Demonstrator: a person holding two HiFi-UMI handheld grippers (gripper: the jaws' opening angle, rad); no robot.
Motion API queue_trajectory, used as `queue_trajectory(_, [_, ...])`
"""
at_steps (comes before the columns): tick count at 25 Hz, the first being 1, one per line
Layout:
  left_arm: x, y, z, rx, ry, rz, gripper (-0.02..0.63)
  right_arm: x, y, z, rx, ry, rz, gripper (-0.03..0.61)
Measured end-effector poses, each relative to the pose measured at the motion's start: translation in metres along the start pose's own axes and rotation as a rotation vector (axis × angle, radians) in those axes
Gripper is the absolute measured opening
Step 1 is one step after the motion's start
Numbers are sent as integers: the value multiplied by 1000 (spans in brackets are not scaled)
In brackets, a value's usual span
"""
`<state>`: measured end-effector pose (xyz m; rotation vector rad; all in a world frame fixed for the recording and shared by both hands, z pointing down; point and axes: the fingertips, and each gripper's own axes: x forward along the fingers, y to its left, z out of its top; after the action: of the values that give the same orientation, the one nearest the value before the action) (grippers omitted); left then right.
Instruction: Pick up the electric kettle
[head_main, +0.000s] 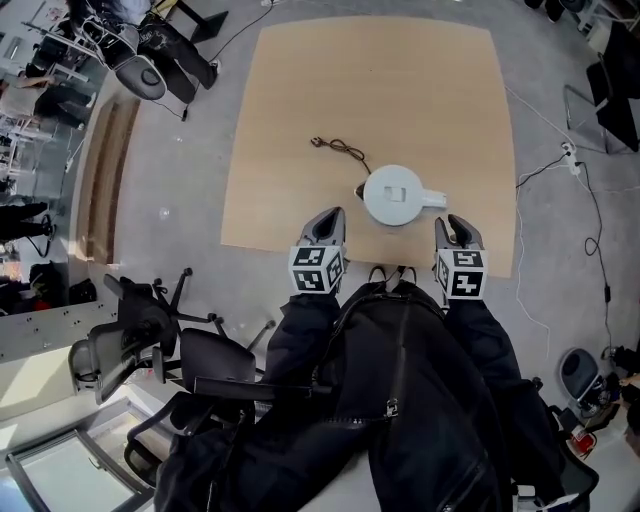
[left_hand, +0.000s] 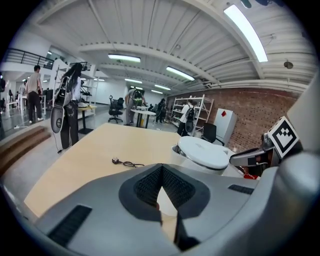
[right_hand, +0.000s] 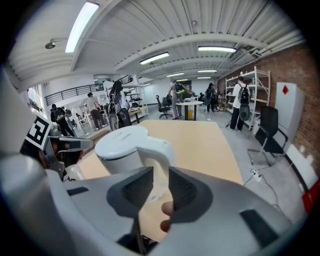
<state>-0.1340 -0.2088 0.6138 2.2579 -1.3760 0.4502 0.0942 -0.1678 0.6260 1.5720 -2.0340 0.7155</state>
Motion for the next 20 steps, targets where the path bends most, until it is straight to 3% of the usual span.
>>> queue_trajectory(11, [12, 14, -4, 7, -6, 37, 0, 29, -10, -7, -2, -1, 3, 146])
queue_trajectory(20, [10, 20, -1, 4, -9, 55, 0, 49, -15, -6, -23, -4, -50, 147])
